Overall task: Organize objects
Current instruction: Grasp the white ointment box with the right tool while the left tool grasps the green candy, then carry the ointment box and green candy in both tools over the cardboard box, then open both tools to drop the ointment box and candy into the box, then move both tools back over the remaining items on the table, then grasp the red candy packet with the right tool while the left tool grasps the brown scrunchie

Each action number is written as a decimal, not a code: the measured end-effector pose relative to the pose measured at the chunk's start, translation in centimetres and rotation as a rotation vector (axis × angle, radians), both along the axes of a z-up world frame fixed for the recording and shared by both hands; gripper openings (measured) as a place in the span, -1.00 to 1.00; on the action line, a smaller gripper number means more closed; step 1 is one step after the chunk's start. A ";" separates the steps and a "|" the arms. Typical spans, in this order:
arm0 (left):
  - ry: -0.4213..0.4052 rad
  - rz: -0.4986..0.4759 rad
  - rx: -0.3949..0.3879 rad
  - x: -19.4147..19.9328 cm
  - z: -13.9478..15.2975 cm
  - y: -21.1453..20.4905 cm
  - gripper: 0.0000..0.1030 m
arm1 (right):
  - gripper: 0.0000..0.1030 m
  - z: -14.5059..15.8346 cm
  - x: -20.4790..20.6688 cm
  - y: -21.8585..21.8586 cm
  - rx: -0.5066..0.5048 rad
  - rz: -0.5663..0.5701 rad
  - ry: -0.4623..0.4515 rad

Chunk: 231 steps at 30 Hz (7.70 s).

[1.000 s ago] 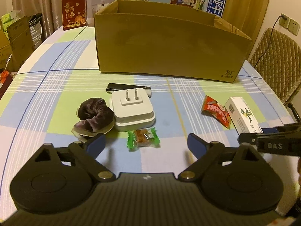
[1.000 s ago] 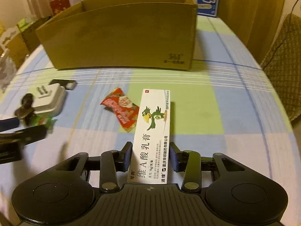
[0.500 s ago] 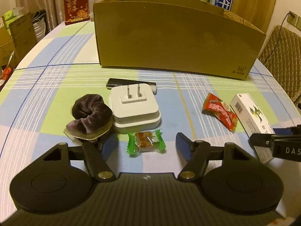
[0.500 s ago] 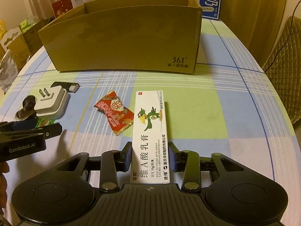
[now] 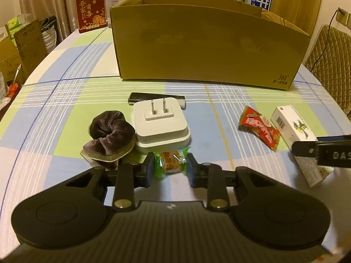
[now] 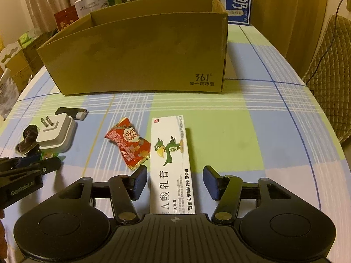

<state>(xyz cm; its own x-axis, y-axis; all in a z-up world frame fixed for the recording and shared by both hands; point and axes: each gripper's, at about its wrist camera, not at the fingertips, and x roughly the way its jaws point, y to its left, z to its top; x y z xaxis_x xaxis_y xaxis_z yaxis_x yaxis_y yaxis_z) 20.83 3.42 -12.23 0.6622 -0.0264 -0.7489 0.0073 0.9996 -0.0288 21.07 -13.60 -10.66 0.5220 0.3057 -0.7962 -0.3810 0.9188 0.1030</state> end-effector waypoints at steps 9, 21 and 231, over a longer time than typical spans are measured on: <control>-0.012 -0.041 0.024 -0.3 0.3 -0.9 -0.57 | 0.03 -0.4 0.2 1.1 -0.051 0.028 -0.037; -0.011 -0.075 0.042 -0.6 0.1 -1.5 -0.58 | -0.31 -0.3 -0.1 1.4 -0.055 0.038 -0.023; 0.091 -0.536 0.184 5.0 1.4 8.2 0.01 | 0.62 -0.5 2.2 4.9 -0.066 0.335 -0.019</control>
